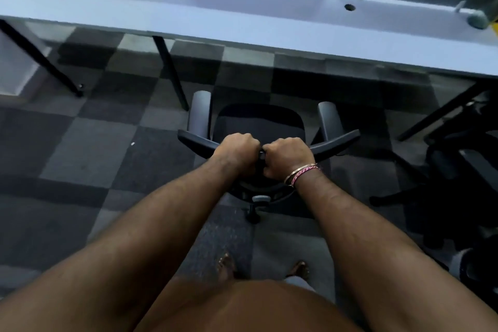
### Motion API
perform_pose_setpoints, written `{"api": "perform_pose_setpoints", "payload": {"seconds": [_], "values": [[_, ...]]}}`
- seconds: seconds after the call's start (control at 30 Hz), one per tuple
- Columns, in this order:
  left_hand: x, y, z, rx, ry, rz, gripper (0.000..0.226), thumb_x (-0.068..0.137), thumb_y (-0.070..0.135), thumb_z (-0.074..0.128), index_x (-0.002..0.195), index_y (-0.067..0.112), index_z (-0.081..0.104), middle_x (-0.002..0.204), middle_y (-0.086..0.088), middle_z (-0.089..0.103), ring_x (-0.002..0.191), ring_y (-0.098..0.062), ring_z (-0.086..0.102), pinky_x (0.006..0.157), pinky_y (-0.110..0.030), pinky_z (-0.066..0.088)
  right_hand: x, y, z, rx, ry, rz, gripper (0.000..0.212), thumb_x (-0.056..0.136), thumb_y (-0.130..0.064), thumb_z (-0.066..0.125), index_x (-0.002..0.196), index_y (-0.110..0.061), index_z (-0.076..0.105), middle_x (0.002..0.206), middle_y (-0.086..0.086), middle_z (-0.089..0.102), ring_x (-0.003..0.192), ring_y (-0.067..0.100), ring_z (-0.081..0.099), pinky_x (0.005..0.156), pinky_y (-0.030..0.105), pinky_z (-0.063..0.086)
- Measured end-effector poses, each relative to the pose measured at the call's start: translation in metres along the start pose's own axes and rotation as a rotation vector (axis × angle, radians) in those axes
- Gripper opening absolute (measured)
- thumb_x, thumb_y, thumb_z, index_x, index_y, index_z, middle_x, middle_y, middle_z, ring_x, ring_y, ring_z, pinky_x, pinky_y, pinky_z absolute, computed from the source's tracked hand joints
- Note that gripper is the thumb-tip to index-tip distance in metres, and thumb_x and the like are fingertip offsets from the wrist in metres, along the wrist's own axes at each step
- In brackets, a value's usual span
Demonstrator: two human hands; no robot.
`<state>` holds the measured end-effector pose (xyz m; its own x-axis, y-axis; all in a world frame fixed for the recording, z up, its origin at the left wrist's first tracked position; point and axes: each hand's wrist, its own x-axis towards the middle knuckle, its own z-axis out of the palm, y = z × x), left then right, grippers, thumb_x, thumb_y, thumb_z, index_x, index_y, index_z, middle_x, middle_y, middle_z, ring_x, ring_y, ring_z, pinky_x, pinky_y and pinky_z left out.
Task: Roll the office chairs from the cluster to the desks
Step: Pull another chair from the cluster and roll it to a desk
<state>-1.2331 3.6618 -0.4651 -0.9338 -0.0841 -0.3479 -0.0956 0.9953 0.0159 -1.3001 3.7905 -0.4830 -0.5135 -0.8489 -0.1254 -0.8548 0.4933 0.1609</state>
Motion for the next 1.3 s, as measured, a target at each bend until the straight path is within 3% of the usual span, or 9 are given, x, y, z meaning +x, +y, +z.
{"api": "perform_pose_setpoints", "payload": {"seconds": [0.33, 0.47, 0.57, 1.0, 1.3], "values": [[-0.036, -0.05, 0.017, -0.068, 0.023, -0.282, 0.013, 0.092, 0.036, 0.065, 0.088, 0.025, 0.059, 0.074, 0.004, 0.049, 0.071, -0.02, 0.054, 0.066, -0.035, 0.046, 0.055, -0.04, -0.015, -0.028, 0.04, -0.307, 0.024, 0.082, -0.049, 0.055, 0.075, -0.026, 0.057, 0.077, -0.003, 0.067, 0.067, 0.024, 0.066, 0.055, 0.03, 0.039], [-0.041, -0.053, 0.024, -0.098, 0.035, -0.408, 0.014, 0.093, 0.038, 0.064, 0.093, 0.024, 0.065, 0.079, 0.003, 0.051, 0.079, -0.023, 0.062, 0.066, -0.035, 0.046, 0.07, -0.044, -0.016, -0.021, 0.076, -0.43, 0.025, 0.083, -0.048, 0.053, 0.077, -0.025, 0.06, 0.078, -0.001, 0.068, 0.068, 0.026, 0.067, 0.056, 0.03, 0.039], [-0.045, -0.051, 0.03, -0.131, 0.044, -0.504, 0.017, 0.094, 0.039, 0.064, 0.086, 0.025, 0.058, 0.081, 0.002, 0.051, 0.084, -0.025, 0.065, 0.066, -0.036, 0.046, 0.079, -0.045, -0.016, -0.019, 0.093, -0.539, 0.026, 0.084, -0.047, 0.051, 0.078, -0.024, 0.062, 0.079, -0.001, 0.068, 0.068, 0.026, 0.066, 0.056, 0.03, 0.04], [-0.064, -0.042, 0.037, -0.22, 0.021, -0.873, 0.016, 0.088, 0.039, 0.067, 0.082, 0.025, 0.061, 0.07, 0.005, 0.048, 0.069, -0.02, 0.053, 0.064, -0.034, 0.046, 0.119, -0.067, -0.019, -0.086, 0.154, -0.911, 0.026, 0.084, -0.048, 0.053, 0.08, -0.024, 0.064, 0.078, -0.002, 0.068, 0.065, 0.024, 0.066, 0.055, 0.03, 0.044], [-0.053, -0.081, 0.032, -0.213, 0.051, -0.962, 0.022, 0.086, 0.046, 0.062, 0.075, 0.028, 0.057, 0.065, 0.007, 0.052, 0.063, -0.019, 0.053, 0.061, -0.033, 0.045, 0.182, -0.084, -0.028, -0.102, 0.185, -1.062, 0.018, 0.08, -0.043, 0.056, 0.082, -0.027, 0.061, 0.082, -0.004, 0.069, 0.073, 0.024, 0.067, 0.055, 0.03, 0.04]]}}
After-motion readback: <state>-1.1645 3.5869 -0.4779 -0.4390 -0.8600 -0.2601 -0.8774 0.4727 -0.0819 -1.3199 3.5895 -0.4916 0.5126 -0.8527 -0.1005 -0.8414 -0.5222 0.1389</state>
